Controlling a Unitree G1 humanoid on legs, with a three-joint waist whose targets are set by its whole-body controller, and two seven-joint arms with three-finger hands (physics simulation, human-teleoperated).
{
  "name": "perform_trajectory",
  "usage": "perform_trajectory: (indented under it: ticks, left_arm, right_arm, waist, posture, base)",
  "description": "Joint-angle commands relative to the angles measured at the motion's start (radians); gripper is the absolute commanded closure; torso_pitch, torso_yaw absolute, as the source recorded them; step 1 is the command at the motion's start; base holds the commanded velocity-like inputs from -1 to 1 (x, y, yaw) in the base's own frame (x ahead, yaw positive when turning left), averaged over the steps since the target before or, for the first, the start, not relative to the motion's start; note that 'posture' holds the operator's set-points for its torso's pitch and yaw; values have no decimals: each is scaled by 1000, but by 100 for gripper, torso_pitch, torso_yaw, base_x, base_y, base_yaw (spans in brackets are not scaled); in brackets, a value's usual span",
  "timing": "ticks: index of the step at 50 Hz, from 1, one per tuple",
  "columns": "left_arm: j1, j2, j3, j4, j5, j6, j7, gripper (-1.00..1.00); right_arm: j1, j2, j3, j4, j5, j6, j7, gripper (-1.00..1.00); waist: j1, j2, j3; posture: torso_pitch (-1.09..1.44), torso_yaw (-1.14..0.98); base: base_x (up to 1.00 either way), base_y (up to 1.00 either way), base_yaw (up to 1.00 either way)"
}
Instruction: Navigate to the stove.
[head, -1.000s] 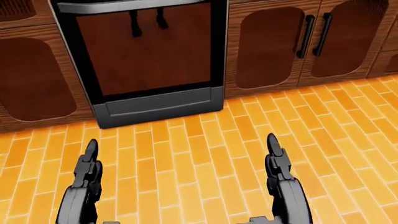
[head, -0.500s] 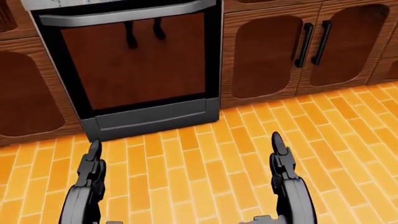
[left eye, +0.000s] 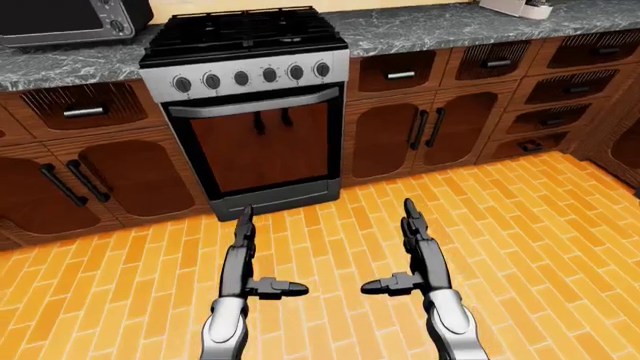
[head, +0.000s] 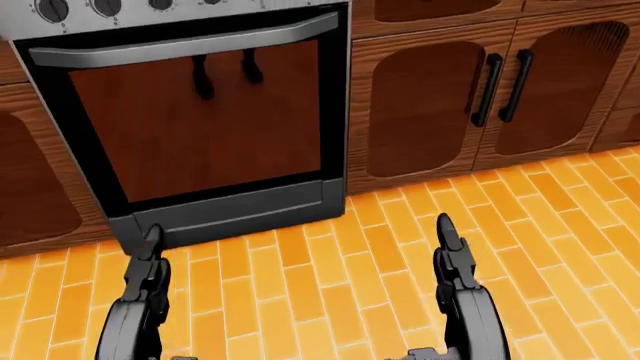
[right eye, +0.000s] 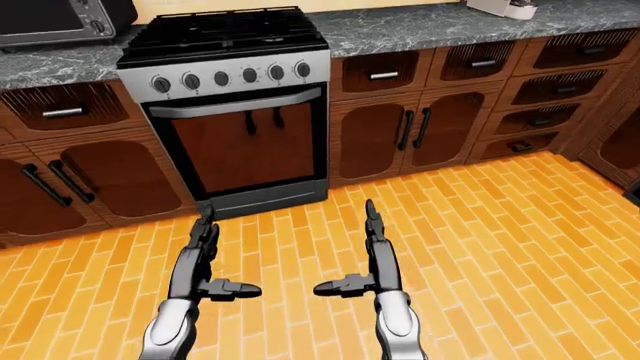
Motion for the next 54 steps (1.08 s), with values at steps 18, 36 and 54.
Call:
perform_trajectory:
  ticks: [18, 36, 54]
  left_arm:
    - [-19, 6, 6, -24, 2, -32, 7, -100]
    - [-14, 7, 5, -32, 3, -30, 4, -100]
    - [-20, 7, 6, -15, 8, -37, 6, -100]
  right_arm:
    - [-17, 4, 6, -35, 2, -27, 2, -100]
    - [-18, 3, 6, -28, 0, -31, 2, -100]
    - [-22, 3, 7, -19, -1, -29, 5, -100]
  waist:
    - [19, -79, -27]
    - [27, 20, -26]
    - [2, -11, -11]
  posture:
    - [0, 0]
    - [0, 0]
    - [0, 0]
  base:
    - [21, 0, 0]
    - [21, 0, 0]
    - [21, 0, 0]
